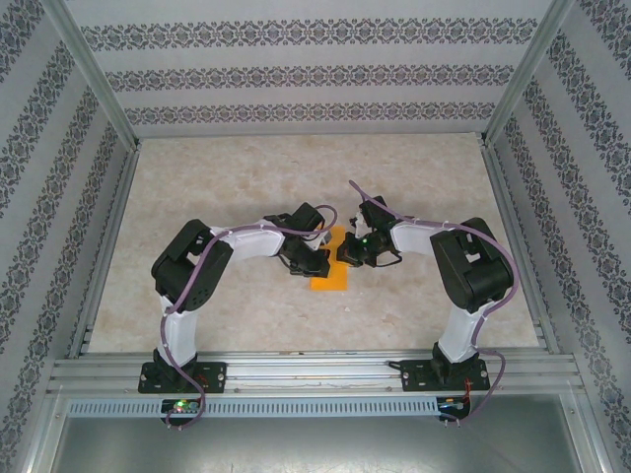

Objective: Fold a paper plane with a square sheet of paper (fold left side to right side)
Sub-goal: Fold the triangle a second time at the center of the table.

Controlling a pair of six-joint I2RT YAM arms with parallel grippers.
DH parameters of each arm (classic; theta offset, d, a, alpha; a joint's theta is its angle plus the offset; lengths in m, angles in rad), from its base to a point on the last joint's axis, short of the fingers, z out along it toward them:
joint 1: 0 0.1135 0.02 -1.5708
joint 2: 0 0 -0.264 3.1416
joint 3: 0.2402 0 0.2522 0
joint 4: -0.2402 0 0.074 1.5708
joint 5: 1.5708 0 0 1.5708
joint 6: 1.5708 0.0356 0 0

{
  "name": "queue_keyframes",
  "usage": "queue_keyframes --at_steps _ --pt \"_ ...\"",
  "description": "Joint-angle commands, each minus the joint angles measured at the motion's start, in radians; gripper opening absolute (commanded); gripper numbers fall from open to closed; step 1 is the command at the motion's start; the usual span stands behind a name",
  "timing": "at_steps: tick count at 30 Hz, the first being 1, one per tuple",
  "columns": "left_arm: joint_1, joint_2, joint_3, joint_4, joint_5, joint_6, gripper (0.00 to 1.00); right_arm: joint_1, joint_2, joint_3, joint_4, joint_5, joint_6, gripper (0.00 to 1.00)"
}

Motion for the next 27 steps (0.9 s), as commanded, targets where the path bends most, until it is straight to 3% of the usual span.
queue_keyframes --at_steps 1,27 --pt "-0.008 0.004 -0.059 -0.002 -0.016 0.003 0.00 0.000 0.092 -0.035 -0.091 0.149 -0.030 0.00" --pt "-0.011 -0.079 -0.092 -0.101 -0.101 0.218 0.11 -0.009 0.118 -0.026 -0.111 0.157 -0.048 0.00"
